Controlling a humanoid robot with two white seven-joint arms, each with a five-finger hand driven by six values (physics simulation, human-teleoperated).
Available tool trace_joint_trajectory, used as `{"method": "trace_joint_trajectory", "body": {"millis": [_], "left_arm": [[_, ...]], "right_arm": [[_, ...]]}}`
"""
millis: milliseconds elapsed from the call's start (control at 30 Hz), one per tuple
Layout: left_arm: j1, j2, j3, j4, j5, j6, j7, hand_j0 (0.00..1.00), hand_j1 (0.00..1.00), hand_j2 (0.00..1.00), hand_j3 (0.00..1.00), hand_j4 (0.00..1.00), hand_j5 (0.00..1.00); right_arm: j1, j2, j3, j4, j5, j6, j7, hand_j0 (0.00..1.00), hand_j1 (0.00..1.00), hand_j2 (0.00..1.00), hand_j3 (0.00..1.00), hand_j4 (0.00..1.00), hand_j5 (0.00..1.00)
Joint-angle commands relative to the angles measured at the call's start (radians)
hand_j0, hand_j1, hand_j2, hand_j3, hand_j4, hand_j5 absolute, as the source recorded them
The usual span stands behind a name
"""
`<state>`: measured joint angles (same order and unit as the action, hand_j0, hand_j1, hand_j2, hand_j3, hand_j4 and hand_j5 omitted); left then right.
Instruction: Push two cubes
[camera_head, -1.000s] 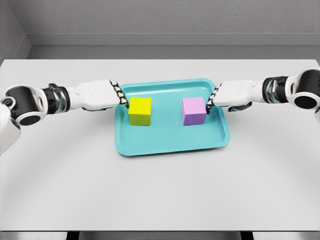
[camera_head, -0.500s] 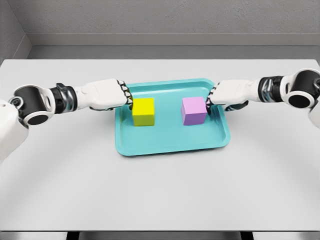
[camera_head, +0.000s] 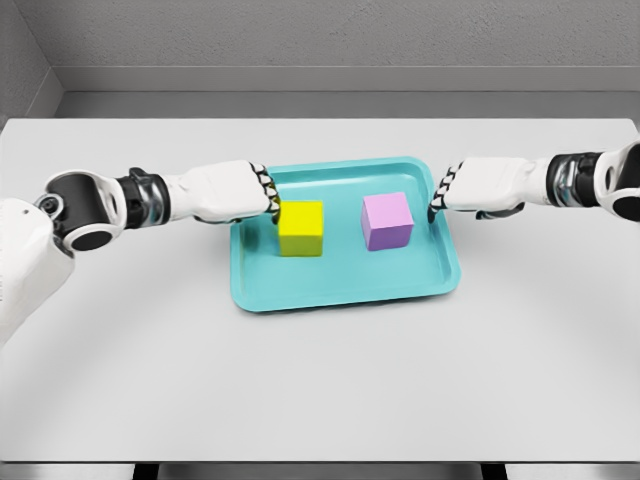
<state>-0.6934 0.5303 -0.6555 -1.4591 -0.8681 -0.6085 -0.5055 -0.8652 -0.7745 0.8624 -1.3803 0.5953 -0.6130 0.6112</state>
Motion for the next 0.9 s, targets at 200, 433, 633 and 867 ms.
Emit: {"method": "trace_joint_trajectory", "body": {"millis": [200, 433, 633, 867], "left_arm": [[0.000, -0.020, 0.002, 0.000, 0.000, -0.002, -0.002, 0.74, 0.74, 0.74, 0.74, 0.74, 0.74], [0.002, -0.016, 0.005, 0.002, -0.003, -0.002, -0.002, 0.74, 0.74, 0.74, 0.74, 0.74, 0.74], [0.005, -0.006, 0.016, 0.011, -0.003, -0.002, -0.002, 0.74, 0.74, 0.74, 0.74, 0.74, 0.74], [0.009, -0.003, 0.022, 0.013, -0.003, -0.002, -0.002, 0.74, 0.74, 0.74, 0.74, 0.74, 0.74]], "right_arm": [[0.009, 0.060, -0.003, 0.107, -0.003, 0.002, 0.000, 0.72, 0.72, 0.72, 0.72, 0.72, 0.72], [0.006, 0.081, -0.006, 0.069, -0.006, 0.002, 0.000, 0.72, 0.72, 0.72, 0.72, 0.72, 0.72], [0.011, 0.080, -0.005, 0.015, -0.006, 0.002, 0.000, 0.72, 0.72, 0.72, 0.72, 0.72, 0.72], [0.008, 0.083, -0.005, 0.026, 0.003, 0.002, 0.000, 0.72, 0.72, 0.72, 0.72, 0.72, 0.72]]}}
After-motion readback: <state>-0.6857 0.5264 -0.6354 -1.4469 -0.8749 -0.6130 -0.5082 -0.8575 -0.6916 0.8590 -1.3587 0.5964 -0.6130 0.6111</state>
